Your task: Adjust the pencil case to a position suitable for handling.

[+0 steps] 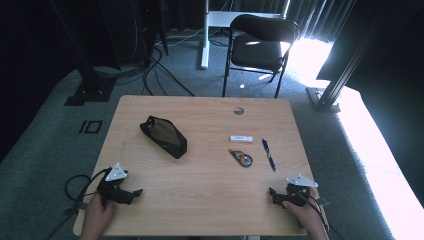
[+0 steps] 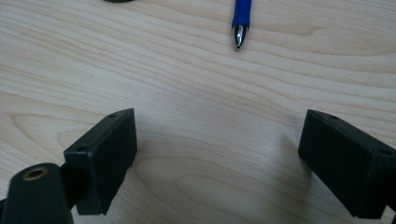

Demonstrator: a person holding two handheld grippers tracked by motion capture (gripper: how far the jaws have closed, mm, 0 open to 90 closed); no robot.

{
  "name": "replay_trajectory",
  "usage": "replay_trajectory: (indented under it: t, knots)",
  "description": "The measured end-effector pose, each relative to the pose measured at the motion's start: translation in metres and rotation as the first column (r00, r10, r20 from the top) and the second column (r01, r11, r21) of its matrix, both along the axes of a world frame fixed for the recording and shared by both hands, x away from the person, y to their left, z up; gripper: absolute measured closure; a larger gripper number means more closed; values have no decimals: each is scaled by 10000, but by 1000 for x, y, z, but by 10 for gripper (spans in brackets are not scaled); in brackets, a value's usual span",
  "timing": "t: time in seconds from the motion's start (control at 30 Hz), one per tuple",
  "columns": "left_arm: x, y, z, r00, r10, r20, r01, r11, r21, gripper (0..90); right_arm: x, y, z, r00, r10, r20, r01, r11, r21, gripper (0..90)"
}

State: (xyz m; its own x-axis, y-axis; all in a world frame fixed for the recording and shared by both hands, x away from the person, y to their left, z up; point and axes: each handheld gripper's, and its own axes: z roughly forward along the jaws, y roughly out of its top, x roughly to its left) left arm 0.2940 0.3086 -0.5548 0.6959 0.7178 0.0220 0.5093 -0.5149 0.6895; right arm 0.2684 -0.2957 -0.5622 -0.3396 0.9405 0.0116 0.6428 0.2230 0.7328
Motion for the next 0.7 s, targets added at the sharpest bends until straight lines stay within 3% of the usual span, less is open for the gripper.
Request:
replay_trajectory:
  t: [0.37, 0.5, 0.7]
  knots:
    - [0, 0, 0, 10000, 4, 2, -4, 10000, -13, 15, 0, 0, 1, 9998, -190, -1, 190, 9993, 330, 128]
    - [-2, 0, 0, 9995, -306, 10, 306, 9995, 6, 15, 3, 7, 6, 9991, -306, 289, 288, 9977, 607, 128]
    - [-2, 0, 0, 9995, -303, 14, 303, 9995, -2, 15, 8, 21, 18, 9984, -71, 560, 28, 9972, 750, 128]
